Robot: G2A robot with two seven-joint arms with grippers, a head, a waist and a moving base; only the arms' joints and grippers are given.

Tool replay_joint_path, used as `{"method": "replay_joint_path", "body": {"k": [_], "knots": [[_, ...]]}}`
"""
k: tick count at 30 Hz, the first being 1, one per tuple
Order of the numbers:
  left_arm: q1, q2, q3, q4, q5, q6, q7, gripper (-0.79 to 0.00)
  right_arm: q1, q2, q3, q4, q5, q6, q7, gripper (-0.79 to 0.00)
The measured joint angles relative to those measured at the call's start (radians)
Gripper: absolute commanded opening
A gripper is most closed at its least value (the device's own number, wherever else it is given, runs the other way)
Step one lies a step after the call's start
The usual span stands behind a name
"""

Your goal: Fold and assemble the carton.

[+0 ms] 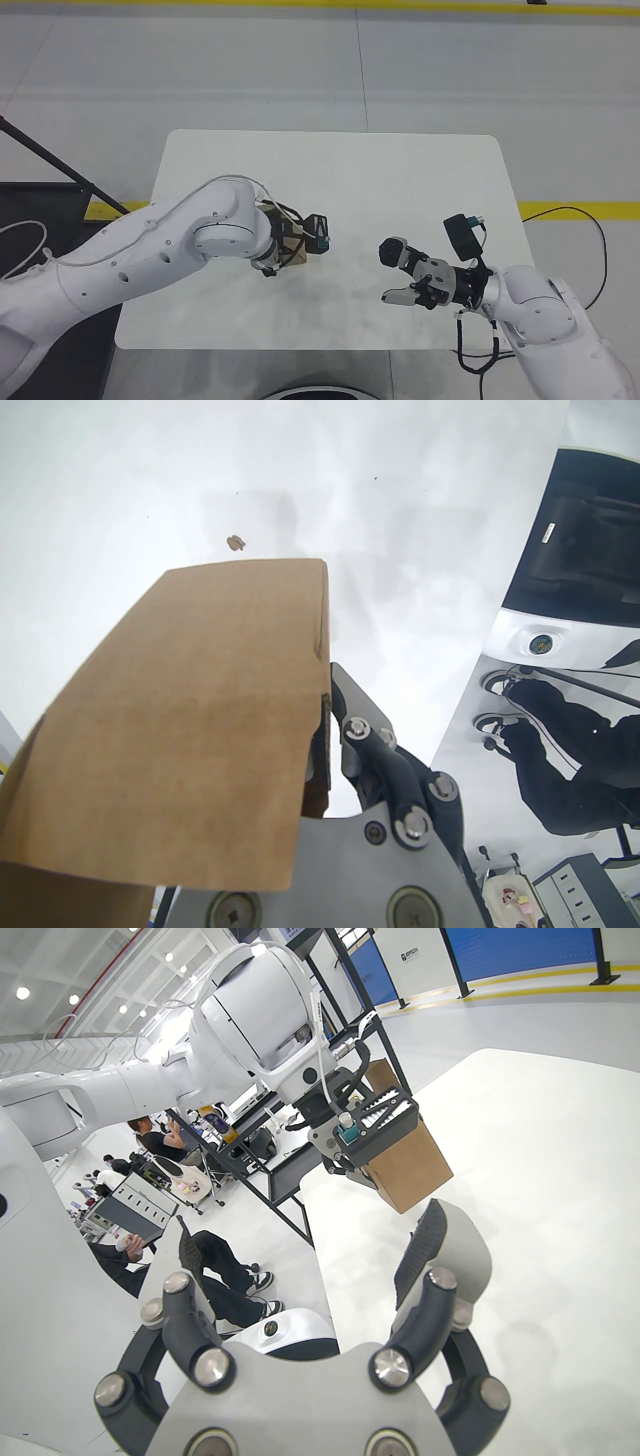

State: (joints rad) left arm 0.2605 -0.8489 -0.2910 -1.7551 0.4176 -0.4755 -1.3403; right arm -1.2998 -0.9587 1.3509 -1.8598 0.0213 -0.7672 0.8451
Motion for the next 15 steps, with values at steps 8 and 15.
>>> {"method": "replay_joint_path", "body": {"k": [8,15], "knots": [[-0.047,-0.042,0.103,0.070,0.088,-0.054,0.049,-0.785,0.000,0.000,0.000,0.000,0.000,0.000,0.000,0.000],[-0.044,-0.098,0.121,0.129,0.157,-0.071,0.066,-0.785,0.000,0.000,0.000,0.000,0.000,0.000,0.000,0.000]]}}
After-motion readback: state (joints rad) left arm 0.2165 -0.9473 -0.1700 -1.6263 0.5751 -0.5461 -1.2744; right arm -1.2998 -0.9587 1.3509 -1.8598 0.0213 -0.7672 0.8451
